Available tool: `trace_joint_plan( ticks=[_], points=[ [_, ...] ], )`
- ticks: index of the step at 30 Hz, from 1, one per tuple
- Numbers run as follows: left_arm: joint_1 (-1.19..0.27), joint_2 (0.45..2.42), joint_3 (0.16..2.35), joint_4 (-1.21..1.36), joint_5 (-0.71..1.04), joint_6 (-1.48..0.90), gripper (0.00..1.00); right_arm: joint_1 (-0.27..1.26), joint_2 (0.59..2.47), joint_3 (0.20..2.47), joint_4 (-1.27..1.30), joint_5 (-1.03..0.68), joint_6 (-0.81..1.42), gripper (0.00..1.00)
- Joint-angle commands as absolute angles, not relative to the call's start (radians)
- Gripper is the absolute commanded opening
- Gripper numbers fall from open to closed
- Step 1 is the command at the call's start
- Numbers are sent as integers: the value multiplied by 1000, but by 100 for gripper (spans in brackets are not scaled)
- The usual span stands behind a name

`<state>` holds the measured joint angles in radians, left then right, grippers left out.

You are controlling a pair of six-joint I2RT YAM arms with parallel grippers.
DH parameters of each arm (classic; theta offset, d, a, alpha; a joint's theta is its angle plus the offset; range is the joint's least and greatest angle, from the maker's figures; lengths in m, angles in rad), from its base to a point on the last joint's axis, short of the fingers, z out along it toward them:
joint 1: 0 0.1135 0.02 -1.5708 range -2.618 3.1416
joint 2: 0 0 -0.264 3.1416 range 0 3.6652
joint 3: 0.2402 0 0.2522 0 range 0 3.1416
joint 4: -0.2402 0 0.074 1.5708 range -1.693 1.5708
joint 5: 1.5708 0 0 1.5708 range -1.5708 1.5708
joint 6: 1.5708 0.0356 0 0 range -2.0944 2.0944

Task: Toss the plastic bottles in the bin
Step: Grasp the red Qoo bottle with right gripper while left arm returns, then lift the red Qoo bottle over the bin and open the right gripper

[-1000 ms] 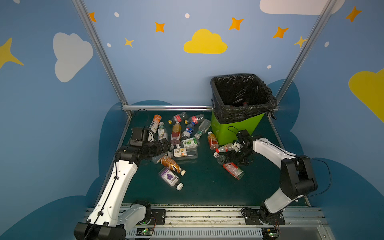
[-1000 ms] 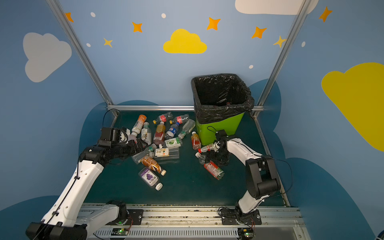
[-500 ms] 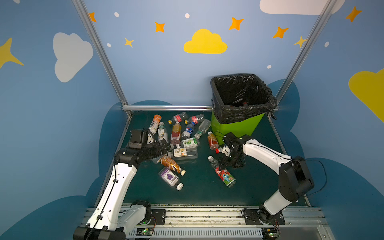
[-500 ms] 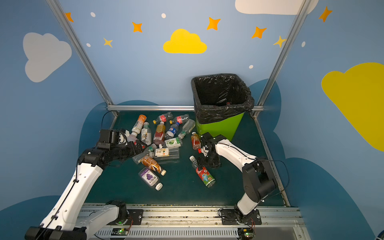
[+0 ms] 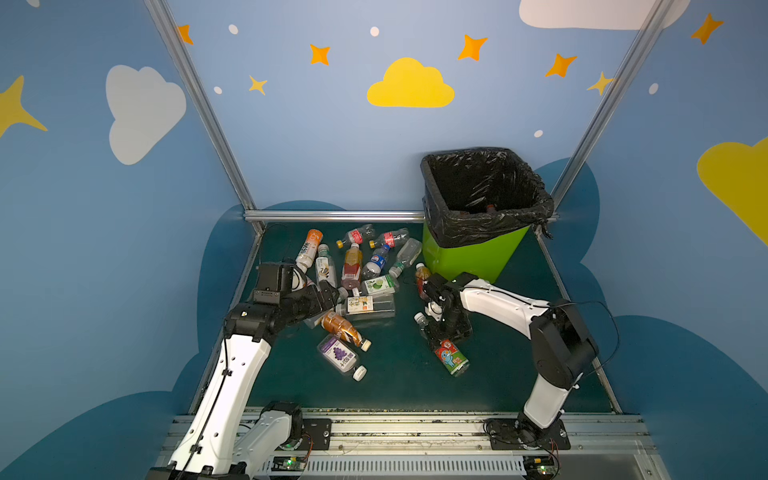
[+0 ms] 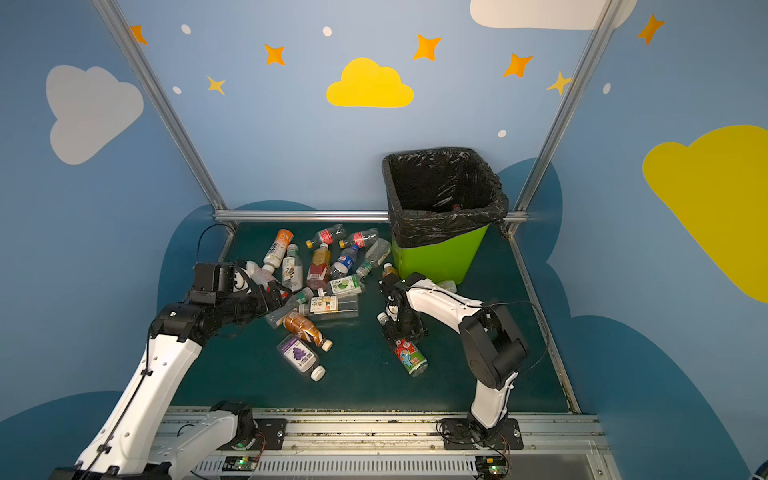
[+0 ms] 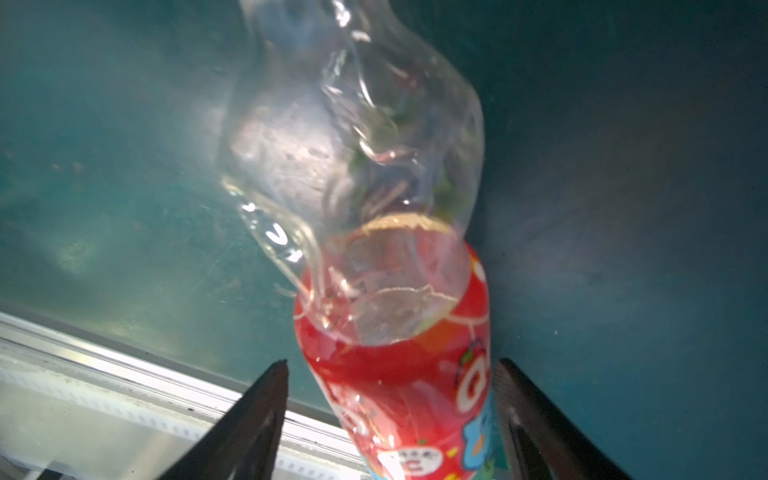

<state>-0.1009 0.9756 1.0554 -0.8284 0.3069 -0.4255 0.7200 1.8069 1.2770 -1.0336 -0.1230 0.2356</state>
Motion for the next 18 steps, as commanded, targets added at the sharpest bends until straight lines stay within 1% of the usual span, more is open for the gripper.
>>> trace_joint_plan(
  ticks=[1, 3, 4, 7, 10, 11, 14, 18],
  points=[
    [-97, 959, 1039, -842, 290, -432, 100, 733, 1859, 1318, -1070, -131, 207, 76],
    [-97, 957, 1035, -845, 288, -432, 100, 740, 1888, 1339, -1084, -126, 194, 75],
    [-97, 953, 1034, -847, 287, -434, 100, 742, 1896, 1347, -1090, -126, 190, 72],
    [-97, 944, 1029, -851, 278, -436, 100, 748, 1903, 1366, -1097, -125, 187, 61],
    [-96, 935, 1020, -850, 272, -439, 100, 749, 1900, 1377, -1098, -129, 180, 46],
    [-96, 933, 1017, -850, 272, -440, 100, 749, 1902, 1384, -1103, -127, 179, 43],
    [-95, 929, 1017, -851, 268, -443, 100, 757, 1878, 1421, -1133, -117, 180, 41],
    [-96, 931, 1023, -850, 259, -442, 100, 781, 1796, 1519, -1172, -115, 182, 40]
  ],
)
